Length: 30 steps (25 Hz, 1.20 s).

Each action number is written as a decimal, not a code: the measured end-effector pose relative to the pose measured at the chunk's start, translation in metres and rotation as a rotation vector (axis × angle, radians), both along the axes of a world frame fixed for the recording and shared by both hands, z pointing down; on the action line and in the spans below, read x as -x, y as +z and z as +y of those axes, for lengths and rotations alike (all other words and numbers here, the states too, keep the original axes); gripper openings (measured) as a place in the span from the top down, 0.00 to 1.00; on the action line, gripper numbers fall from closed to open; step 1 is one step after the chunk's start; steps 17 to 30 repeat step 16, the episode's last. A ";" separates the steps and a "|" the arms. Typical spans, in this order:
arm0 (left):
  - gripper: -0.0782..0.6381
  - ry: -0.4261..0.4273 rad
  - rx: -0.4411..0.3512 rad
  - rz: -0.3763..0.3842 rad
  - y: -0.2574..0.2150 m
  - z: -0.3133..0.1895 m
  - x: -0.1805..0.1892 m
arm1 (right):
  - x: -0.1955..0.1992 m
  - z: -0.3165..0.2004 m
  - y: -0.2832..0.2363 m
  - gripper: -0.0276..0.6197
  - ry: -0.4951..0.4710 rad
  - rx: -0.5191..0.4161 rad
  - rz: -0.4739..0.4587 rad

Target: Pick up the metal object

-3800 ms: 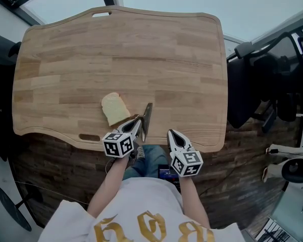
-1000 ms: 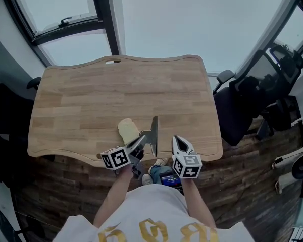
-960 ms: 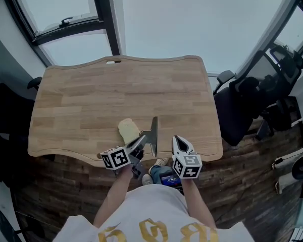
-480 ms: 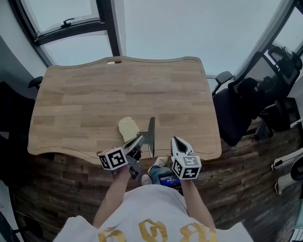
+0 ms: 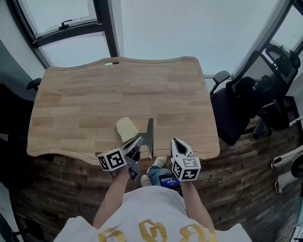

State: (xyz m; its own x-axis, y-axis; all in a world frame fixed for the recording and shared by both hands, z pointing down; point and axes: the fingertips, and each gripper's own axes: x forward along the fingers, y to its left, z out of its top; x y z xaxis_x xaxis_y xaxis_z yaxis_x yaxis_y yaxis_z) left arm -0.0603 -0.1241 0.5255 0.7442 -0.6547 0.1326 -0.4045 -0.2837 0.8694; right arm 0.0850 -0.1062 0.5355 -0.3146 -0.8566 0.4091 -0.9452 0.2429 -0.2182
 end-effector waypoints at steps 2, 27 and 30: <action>0.86 0.000 0.002 0.001 0.002 0.001 -0.001 | 0.000 0.001 0.000 0.94 0.000 0.000 0.001; 0.86 -0.023 0.011 0.007 0.004 -0.003 0.010 | -0.003 0.000 -0.001 0.94 0.006 -0.003 -0.002; 0.86 -0.023 0.011 0.007 0.004 -0.003 0.010 | -0.003 0.000 -0.001 0.94 0.006 -0.003 -0.002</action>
